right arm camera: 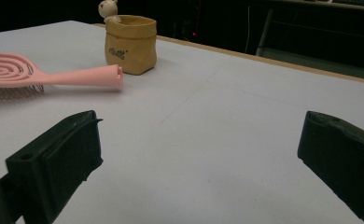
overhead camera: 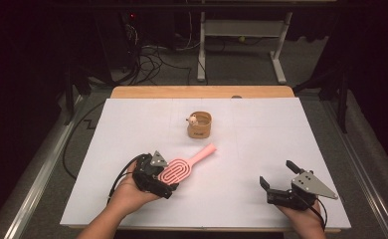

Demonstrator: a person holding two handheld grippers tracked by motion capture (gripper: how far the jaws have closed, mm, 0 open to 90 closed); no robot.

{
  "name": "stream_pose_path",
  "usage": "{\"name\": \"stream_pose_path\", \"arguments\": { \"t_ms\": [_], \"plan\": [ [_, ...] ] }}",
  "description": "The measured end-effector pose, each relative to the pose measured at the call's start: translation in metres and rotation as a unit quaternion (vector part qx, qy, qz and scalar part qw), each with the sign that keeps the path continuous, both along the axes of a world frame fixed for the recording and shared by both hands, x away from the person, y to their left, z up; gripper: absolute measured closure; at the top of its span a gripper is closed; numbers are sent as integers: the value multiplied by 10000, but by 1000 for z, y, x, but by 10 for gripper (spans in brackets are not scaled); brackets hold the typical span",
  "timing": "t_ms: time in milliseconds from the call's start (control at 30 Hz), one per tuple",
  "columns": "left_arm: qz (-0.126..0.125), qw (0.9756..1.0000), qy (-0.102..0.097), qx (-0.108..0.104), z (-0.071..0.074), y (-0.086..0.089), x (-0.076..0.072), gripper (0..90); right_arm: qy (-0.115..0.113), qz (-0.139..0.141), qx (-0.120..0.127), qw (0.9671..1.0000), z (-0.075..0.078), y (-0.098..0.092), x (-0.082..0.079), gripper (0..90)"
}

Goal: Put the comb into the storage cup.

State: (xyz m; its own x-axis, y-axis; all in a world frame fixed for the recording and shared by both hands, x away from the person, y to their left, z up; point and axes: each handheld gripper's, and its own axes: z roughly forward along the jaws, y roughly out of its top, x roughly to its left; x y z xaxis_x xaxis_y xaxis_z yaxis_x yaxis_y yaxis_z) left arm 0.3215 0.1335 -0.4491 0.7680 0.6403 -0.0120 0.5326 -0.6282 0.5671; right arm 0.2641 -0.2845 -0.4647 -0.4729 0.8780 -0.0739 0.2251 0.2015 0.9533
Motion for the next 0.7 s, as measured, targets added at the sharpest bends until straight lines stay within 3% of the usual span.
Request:
{"name": "stream_pose_path", "arguments": {
  "t_ms": [233, 700],
  "plan": [
    [-144, 9995, 129, 266, 0, -12, 8, 0, 13, 11, -12, 10000, 0, 0, 0, 4],
    [-256, 9972, 369, 591, -1, -22, 20, 22, -5, 27, -15, 10000, 0, 0, 0, 4]
  ]
}}
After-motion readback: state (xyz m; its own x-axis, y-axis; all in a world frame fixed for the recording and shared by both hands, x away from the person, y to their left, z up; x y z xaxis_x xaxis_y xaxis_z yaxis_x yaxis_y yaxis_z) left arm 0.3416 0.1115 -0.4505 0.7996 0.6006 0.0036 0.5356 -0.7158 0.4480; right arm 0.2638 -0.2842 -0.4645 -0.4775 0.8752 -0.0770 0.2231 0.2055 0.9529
